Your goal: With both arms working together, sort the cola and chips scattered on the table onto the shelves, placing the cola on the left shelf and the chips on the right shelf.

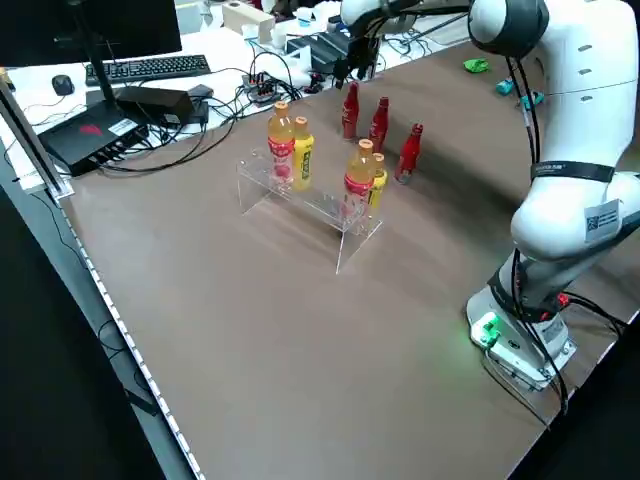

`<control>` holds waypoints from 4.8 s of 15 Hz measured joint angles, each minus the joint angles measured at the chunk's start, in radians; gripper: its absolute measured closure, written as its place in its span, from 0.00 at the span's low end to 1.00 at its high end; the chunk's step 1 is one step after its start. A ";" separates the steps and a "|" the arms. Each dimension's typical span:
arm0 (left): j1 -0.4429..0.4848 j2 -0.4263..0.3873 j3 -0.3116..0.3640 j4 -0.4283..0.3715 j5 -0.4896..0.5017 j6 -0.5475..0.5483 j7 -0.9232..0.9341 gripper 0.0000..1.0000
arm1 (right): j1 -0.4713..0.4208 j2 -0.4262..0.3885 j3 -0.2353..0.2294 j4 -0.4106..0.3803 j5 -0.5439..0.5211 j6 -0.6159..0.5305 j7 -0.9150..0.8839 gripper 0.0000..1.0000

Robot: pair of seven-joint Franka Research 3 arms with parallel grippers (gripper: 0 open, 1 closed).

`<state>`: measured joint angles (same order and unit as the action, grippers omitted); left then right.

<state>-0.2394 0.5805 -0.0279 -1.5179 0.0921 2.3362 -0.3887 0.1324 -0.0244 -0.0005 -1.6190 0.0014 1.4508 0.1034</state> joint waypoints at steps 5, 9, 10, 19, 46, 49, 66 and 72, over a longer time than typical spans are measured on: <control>0.000 0.009 0.000 -0.002 0.003 0.000 -0.048 0.00 | 0.010 0.005 0.007 -0.005 0.000 -0.004 -0.003 0.00; 0.000 0.009 0.000 -0.035 0.012 -0.001 -0.061 0.01 | 0.029 0.083 0.010 -0.023 0.001 0.005 0.003 0.00; 0.000 0.009 0.000 -0.038 0.014 -0.001 -0.062 0.03 | 0.024 0.116 0.007 -0.023 0.001 0.014 0.003 0.00; -0.007 0.004 0.000 -0.037 0.018 -0.047 -0.064 0.40 | -0.029 0.341 -0.001 -0.019 0.028 0.322 0.379 0.00; 0.058 -0.182 0.010 0.016 0.104 -0.370 0.012 0.68 | -0.017 0.875 -0.048 0.076 0.031 1.332 1.379 0.11; 0.100 -0.323 0.005 0.014 0.104 -0.603 0.151 0.68 | -0.017 0.894 -0.053 0.095 0.031 1.342 1.379 0.14; 0.497 -0.715 -0.001 -0.438 0.011 -0.550 0.750 0.68 | -0.018 0.836 -0.058 0.134 0.029 1.110 1.336 0.91; 0.555 -0.781 0.001 -0.543 -0.012 -0.524 0.801 0.68 | -0.018 0.676 -0.081 0.153 0.015 0.771 1.215 0.91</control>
<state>0.3153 -0.2009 -0.0270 -2.0607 0.0801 1.8122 0.4124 0.1140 0.6512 -0.0816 -1.4660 0.0161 2.2217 1.3188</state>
